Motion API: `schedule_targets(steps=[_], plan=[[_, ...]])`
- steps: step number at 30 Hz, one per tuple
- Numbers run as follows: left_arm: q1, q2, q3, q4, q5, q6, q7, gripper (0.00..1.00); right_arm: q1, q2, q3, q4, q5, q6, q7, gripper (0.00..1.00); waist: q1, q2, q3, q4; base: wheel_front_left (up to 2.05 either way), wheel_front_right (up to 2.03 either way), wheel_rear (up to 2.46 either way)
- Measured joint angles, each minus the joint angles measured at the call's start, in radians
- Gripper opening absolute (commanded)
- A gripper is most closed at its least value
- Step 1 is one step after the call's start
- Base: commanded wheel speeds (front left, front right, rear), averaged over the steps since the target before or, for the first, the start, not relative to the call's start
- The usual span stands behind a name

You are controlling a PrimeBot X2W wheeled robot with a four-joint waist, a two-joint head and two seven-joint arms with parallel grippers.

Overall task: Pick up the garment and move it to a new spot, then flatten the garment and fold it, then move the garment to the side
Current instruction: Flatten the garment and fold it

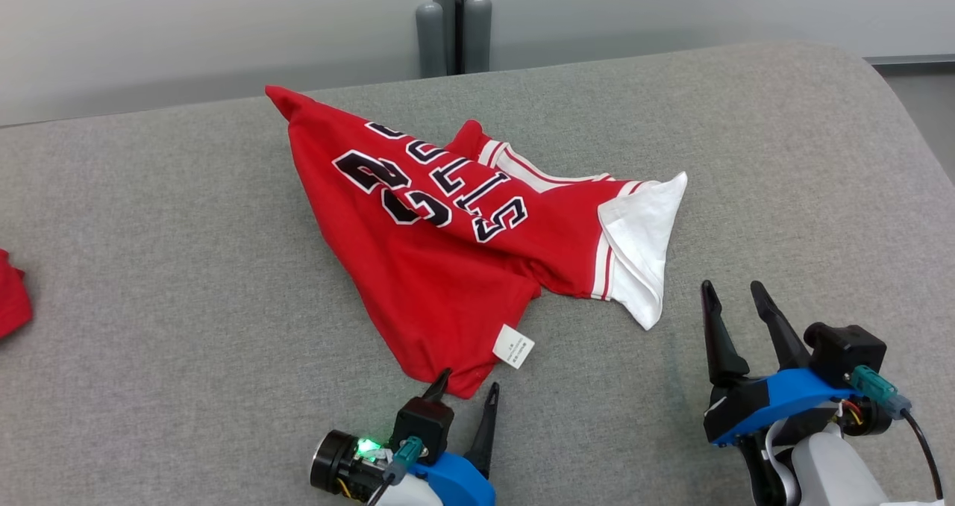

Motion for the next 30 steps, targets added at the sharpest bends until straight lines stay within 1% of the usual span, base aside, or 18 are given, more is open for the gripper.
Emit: schedule_targets(steps=[1,3,4,5,6,10,16,20,25,26,27,28,29,30], plan=[[0.0,0.0,0.003,0.001,-0.009,0.002,0.0,0.91,0.0,0.0,0.0,0.0,0.001,0.0,0.0,1.0,0.0,0.0,0.002,-0.001,0.0,0.0,0.0],[-0.004,0.0,0.006,0.004,-0.013,0.003,0.0,0.67,-0.001,0.0,-0.001,-0.001,0.001,0.0,0.0,1.0,0.0,0.0,0.004,-0.003,0.0,0.0,0.0],[-0.006,0.0,0.011,0.005,-0.014,0.005,0.0,0.42,-0.001,0.0,-0.002,-0.001,0.001,0.0,0.0,1.0,0.0,0.0,0.005,-0.003,0.0,0.0,0.0],[-0.008,0.0,0.015,0.006,-0.015,0.005,0.0,0.24,-0.001,0.0,-0.005,-0.001,0.001,0.0,0.0,1.0,0.0,0.0,0.004,-0.001,0.0,0.0,0.0],[-0.009,0.0,0.02,0.006,-0.014,0.005,0.0,0.0,0.0,0.0,-0.009,-0.001,0.001,0.0,0.0,1.0,0.0001,0.0,0.001,0.002,0.0,0.0,0.0],[-0.009,0.0,0.039,0.0,0.013,0.007,0.0,0.0,0.005,0.0,-0.028,0.0,0.005,0.0,0.0,1.0,0.0,0.0,-0.025,0.035,0.0,0.0,0.0],[0.01,0.004,0.126,-0.056,0.1,0.018,0.0,0.0,0.051,0.001,-0.039,0.009,0.018,0.0,0.0,1.0,0.0,-0.0003,-0.091,0.122,0.0,0.0,0.0],[0.016,0.045,0.162,-0.088,0.18,0.009,0.0,0.0,0.067,0.0,-0.03,0.013,0.039,0.0,0.0,1.0,-0.0001,-0.0003,-0.121,0.169,0.0,0.0,0.0],[0.021,0.11,0.207,-0.07,0.237,0.009,0.0,0.0,0.072,0.001,-0.014,0.017,0.052,0.0,0.0,1.0,-0.0001,-0.0003,-0.126,0.186,0.0,0.0,0.0],[0.021,0.121,0.224,-0.068,0.243,0.015,0.0,0.06,0.072,0.001,-0.011,0.017,0.052,0.0,0.0,1.0,0.0,-0.0003,-0.124,0.185,0.0,0.0,0.0],[0.021,0.133,0.242,-0.067,0.246,0.021,0.0,0.33,0.072,0.001,-0.008,0.017,0.053,0.0,0.0,1.0,0.0,-0.0003,-0.12,0.183,0.0,0.0,0.0],[0.021,0.142,0.262,-0.065,0.245,0.034,0.0,0.5,0.071,0.001,-0.008,0.017,0.053,0.0,0.0,1.0,-0.0001,-0.0003,-0.115,0.18,0.0,0.0,0.0],[0.021,0.147,0.286,-0.064,0.244,0.046,0.0,1.0,0.069,0.001,-0.007,0.017,0.053,0.0,0.0,1.0,0.0,-0.0003,-0.109,0.178,0.0,0.0,0.0],[0.022,0.15,0.308,-0.065,0.242,0.058,0.0,1.0,0.066,0.001,-0.008,0.018,0.053,0.0,0.0,1.0,0.0,-0.0003,-0.104,0.176,0.0,0.0,0.0]])
